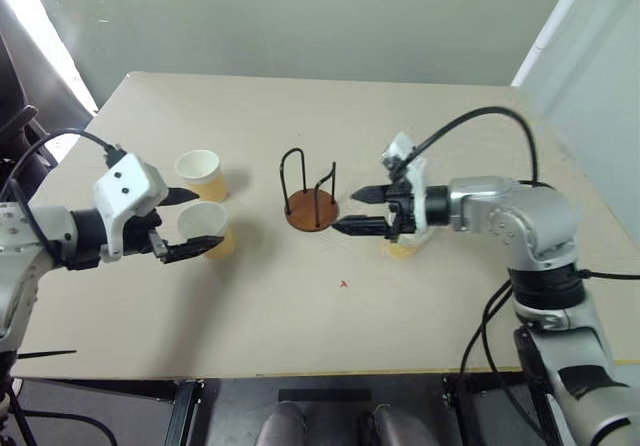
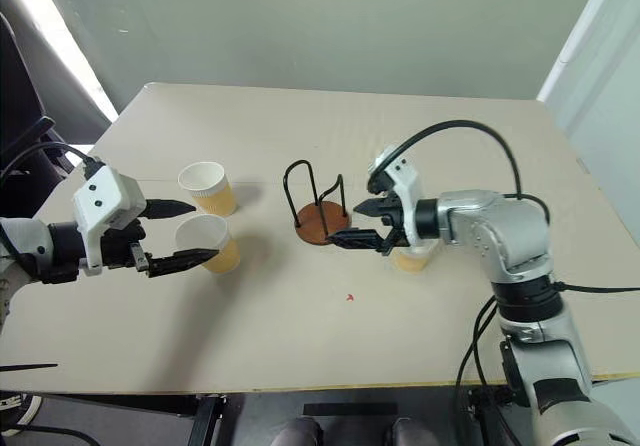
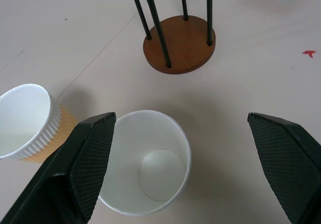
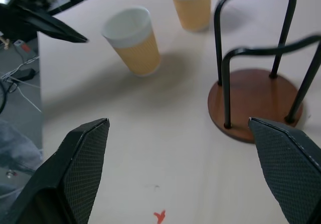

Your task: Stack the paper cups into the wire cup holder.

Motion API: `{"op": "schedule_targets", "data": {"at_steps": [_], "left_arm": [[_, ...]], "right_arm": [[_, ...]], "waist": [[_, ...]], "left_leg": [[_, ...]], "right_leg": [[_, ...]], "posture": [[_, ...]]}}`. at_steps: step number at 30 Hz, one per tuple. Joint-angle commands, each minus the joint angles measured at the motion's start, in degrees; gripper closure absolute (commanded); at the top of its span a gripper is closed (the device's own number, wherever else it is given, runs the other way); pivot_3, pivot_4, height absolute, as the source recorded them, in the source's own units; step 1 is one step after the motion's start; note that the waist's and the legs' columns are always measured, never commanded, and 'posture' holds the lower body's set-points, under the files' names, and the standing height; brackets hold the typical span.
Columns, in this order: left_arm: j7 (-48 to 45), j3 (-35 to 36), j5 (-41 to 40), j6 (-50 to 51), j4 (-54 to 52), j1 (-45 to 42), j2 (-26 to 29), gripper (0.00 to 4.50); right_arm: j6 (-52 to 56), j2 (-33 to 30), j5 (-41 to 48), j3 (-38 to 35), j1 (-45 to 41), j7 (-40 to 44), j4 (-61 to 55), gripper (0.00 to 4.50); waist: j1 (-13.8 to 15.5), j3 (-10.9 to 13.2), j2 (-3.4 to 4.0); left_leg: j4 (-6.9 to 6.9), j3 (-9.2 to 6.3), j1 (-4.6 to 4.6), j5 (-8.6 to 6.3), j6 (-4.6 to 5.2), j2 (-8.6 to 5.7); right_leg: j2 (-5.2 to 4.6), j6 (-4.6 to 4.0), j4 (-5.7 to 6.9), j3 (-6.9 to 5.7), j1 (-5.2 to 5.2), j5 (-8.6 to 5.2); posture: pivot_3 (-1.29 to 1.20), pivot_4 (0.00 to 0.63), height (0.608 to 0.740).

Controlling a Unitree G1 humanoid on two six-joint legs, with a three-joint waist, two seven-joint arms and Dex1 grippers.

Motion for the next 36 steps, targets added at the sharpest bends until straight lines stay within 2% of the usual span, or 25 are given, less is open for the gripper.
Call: {"op": "schedule_targets", "data": {"at_steps": [1,6,16,21,24,25,33,34,36], "left_arm": [[1.0,1.2,-1.0,1.1,-2.9,-0.3,0.0,0.01],[1.9,2.2,-1.7,2.6,-4.5,0.4,0.0,0.01],[3.4,5.9,-3.0,6.3,-8.1,3.5,0.8,0.01],[3.9,7.7,-3.4,7.7,-9.6,5.0,1.0,0.01],[4.2,8.5,-3.7,8.2,-10.3,5.7,1.0,0.0],[4.1,8.7,-3.8,8.4,-10.5,5.8,1.0,0.0],[2.0,9.6,-3.6,7.6,-9.5,6.7,2.5,0.0],[1.8,9.3,-3.6,7.4,-9.3,6.5,2.5,0.0],[1.4,8.3,-3.8,7.1,-9.2,5.8,2.4,0.0]], "right_arm": [[-1.0,1.9,-0.7,0.2,-2.4,-3.3,1.7,0.0],[-3.7,5.6,-2.4,2.2,-3.7,-5.8,6.6,0.0],[-13.6,13.4,-6.2,1.4,-8.5,-10.2,20.7,0.0],[-16.7,15.1,-7.1,1.6,-9.6,-10.2,23.7,0.0],[-18.2,15.8,-7.6,1.4,-9.9,-10.4,24.6,0.61],[-18.4,15.8,-7.7,1.5,-10.0,-10.2,24.7,0.95],[-19.1,13.4,-8.0,2.6,-9.3,-6.9,22.4,3.91],[-19.0,12.3,-7.8,3.4,-8.6,-5.2,21.2,4.39],[-18.9,9.6,-7.4,5.1,-6.7,-1.6,18.0,4.45]], "waist": [[0.1,0.0,0.0],[0.0,0.0,0.0],[-0.1,0.0,0.0],[0.0,0.0,0.0],[0.0,0.0,0.0],[0.0,0.0,0.0],[0.0,0.0,-0.01],[0.0,0.0,-0.01],[0.0,0.0,-0.03]], "left_leg": [[-0.01,-0.05,-0.04,0.0,0.0,0.0],[-0.06,-0.09,-0.06,0.01,-0.03,0.0],[-0.07,-0.09,-0.08,0.01,-0.05,0.01],[-0.09,-0.02,-0.12,-0.02,-0.09,0.01],[-0.08,0.14,-0.14,-0.03,-0.12,0.01],[-0.08,0.17,-0.14,-0.03,-0.12,0.0],[-0.08,0.28,-0.15,-0.04,-0.18,0.01],[-0.08,0.3,-0.14,-0.05,-0.19,0.02],[-0.08,0.31,-0.15,-0.05,-0.2,0.01]], "right_leg": [[0.0,0.0,0.0,0.0,-0.05,0.0],[0.01,0.0,-0.01,-0.01,-0.09,0.0],[0.02,-0.04,0.03,-0.01,-0.17,0.01],[0.02,-0.07,0.02,-0.04,-0.2,0.01],[0.02,-0.08,0.02,-0.05,-0.2,0.01],[0.02,-0.08,0.02,-0.06,-0.2,0.01],[0.02,-0.12,0.04,-0.08,-0.2,0.01],[0.02,-0.12,0.04,-0.08,-0.2,0.01],[0.02,-0.13,0.04,-0.09,-0.2,0.01]], "posture": [[0.0,0.15,0.74],[0.0,0.15,0.74],[0.0,0.15,0.74],[0.0,0.15,0.74],[0.0,0.15,0.74],[0.0,0.15,0.74],[0.0,0.15,0.74],[0.0,0.15,0.74],[0.0,0.15,0.74]]}}
